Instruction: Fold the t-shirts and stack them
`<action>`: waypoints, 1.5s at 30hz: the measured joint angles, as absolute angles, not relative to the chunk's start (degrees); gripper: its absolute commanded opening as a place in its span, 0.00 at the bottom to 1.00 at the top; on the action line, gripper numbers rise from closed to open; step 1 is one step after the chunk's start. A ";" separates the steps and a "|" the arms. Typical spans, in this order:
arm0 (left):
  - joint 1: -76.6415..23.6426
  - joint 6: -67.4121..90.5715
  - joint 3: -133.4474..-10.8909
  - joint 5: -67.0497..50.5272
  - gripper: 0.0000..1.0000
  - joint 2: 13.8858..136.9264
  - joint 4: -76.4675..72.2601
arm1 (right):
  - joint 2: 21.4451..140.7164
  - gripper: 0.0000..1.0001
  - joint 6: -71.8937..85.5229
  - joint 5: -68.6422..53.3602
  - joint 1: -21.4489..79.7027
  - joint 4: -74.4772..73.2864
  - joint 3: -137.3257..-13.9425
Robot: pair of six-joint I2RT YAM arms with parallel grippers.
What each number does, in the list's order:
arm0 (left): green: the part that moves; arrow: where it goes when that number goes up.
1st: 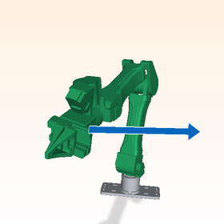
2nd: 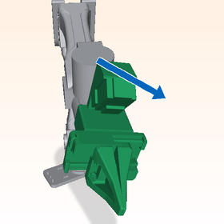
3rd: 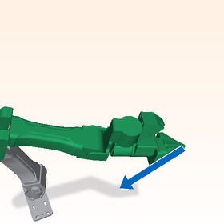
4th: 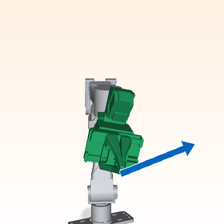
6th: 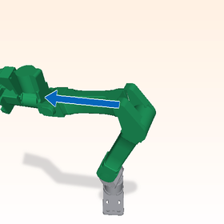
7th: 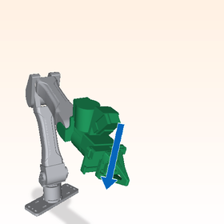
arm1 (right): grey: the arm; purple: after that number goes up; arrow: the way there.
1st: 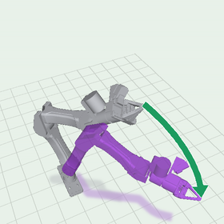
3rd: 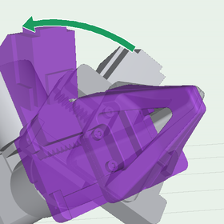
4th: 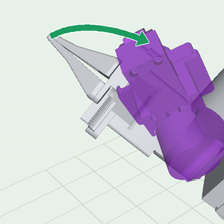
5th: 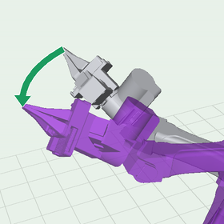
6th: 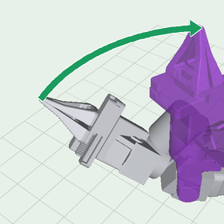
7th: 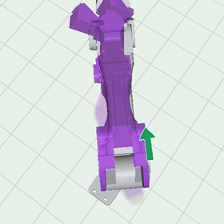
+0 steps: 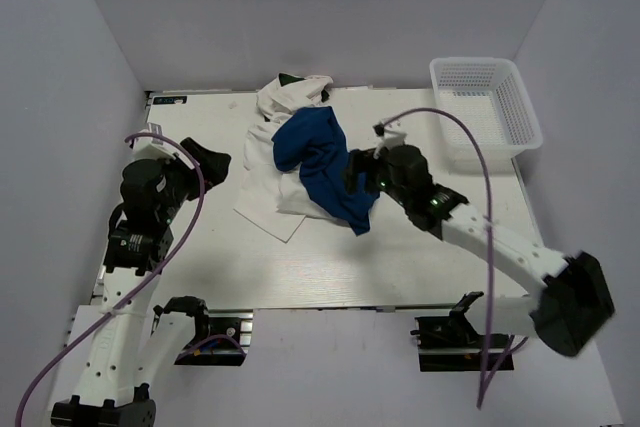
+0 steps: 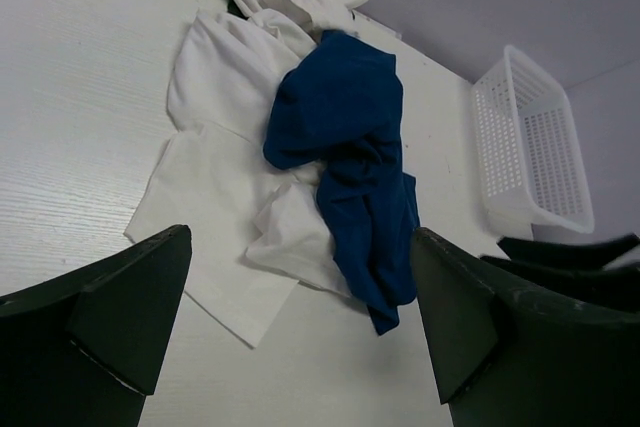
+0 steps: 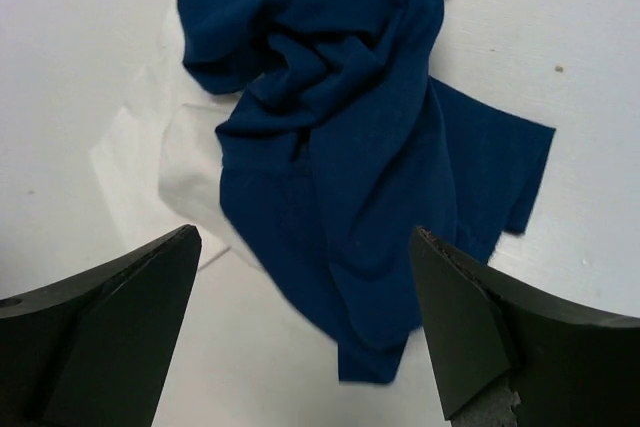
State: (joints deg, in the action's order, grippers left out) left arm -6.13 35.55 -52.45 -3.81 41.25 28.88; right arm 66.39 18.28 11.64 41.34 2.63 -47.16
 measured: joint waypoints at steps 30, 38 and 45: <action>-6.11 35.53 -50.98 -2.02 1.00 46.22 29.58 | 89.69 0.00 11.88 18.79 32.62 -6.35 -87.61; -6.11 35.53 -50.96 -0.67 1.00 46.63 29.63 | 87.85 0.00 7.77 17.45 24.01 -12.29 -102.56; -6.11 35.53 -50.96 1.02 1.00 46.72 30.39 | 94.28 0.00 5.41 16.97 20.82 -17.28 -121.10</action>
State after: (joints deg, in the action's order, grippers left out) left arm -6.11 35.53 -50.96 1.02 46.72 30.39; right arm 94.28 5.41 16.97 20.82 -17.28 -121.10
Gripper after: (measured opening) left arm 0.998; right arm 0.177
